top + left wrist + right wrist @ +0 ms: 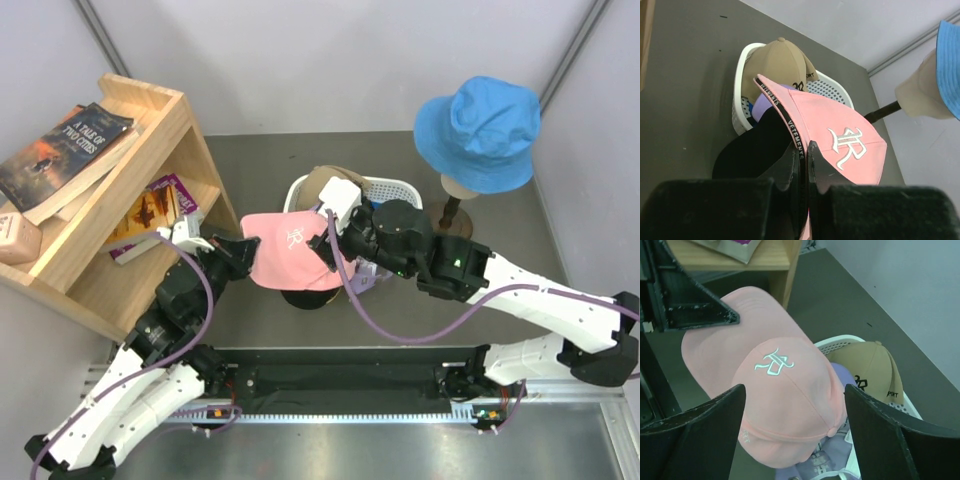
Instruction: Stack the hats
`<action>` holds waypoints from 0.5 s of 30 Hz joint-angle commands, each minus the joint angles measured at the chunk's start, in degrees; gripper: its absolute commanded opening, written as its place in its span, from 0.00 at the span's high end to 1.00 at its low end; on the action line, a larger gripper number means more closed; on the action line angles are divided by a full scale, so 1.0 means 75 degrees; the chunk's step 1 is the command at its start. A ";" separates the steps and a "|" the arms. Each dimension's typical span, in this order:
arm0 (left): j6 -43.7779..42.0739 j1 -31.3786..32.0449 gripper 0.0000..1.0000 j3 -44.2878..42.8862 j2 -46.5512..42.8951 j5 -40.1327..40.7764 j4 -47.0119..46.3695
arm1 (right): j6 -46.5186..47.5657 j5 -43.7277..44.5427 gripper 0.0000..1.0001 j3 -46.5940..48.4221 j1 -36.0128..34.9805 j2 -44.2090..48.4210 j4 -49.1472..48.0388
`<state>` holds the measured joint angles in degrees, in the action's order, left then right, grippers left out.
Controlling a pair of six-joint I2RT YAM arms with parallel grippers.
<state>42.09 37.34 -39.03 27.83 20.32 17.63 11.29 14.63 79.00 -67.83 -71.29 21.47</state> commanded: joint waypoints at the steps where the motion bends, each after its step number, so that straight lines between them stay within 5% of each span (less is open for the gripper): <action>1: -0.0011 -0.0057 1.00 0.0608 -0.0300 0.0748 0.0615 | -0.0917 0.0626 0.20 -0.0185 0.0114 0.0445 -0.0894; 15: 0.0904 -0.0057 1.00 0.1453 -0.0887 0.1404 0.1398 | -0.2920 0.0358 0.16 -0.1837 0.1508 0.0903 -0.1305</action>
<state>50.72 37.34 -31.24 21.10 23.49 16.73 -3.31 17.41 67.37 -60.01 -65.98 14.37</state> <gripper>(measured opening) 0.078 0.834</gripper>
